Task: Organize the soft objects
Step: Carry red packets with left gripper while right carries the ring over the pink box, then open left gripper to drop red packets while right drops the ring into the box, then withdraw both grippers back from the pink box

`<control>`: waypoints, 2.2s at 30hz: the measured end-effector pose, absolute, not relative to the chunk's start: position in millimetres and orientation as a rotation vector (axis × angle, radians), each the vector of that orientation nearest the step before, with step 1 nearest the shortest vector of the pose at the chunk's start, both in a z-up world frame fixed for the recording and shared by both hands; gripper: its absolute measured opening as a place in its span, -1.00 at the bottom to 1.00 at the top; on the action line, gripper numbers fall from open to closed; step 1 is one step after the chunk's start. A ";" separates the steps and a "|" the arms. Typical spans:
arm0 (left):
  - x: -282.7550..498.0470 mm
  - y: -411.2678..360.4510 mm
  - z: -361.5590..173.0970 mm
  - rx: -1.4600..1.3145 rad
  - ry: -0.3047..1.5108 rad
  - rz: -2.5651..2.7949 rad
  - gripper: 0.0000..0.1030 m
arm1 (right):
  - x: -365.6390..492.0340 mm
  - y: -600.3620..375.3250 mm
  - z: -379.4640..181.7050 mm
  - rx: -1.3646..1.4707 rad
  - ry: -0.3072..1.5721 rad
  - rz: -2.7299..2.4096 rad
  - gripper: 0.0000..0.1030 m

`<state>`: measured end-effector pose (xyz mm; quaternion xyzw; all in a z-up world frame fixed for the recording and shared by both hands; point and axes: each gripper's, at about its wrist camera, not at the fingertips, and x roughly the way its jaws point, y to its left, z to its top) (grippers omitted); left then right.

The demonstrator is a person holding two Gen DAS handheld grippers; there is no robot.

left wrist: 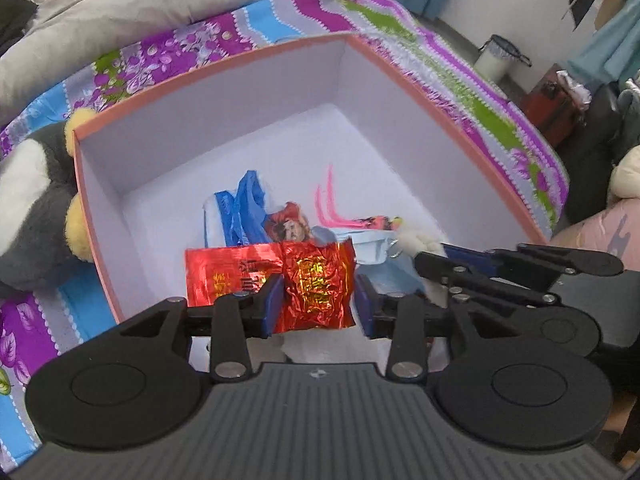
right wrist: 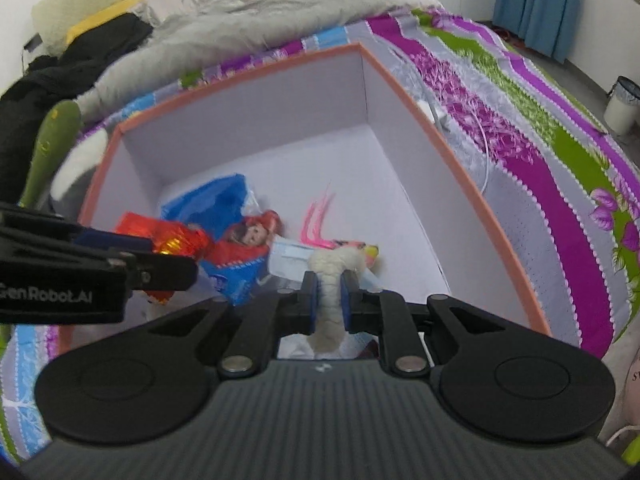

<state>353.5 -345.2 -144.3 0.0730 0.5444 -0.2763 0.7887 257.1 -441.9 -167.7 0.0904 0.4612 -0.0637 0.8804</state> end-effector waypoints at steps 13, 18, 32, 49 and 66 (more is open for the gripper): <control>345.2 -330.1 -122.4 0.134 1.114 -0.618 0.16 | 245.3 -449.5 -154.3 0.194 0.920 -0.166 -0.16; 331.6 -313.0 -74.5 0.099 1.022 -0.650 0.16 | 222.9 -443.6 -109.7 0.214 0.814 -0.159 -0.16; 230.6 -241.9 45.1 0.034 0.764 -0.714 0.16 | 126.0 -389.8 -5.1 0.172 0.558 -0.129 -0.16; 110.9 -185.0 75.4 -0.013 0.636 -0.739 0.16 | 29.7 -336.5 20.9 0.131 0.420 -0.118 -0.16; 63.5 -162.0 41.6 0.016 0.663 -0.651 0.16 | -9.4 -318.7 -23.6 0.154 0.502 -0.166 -0.16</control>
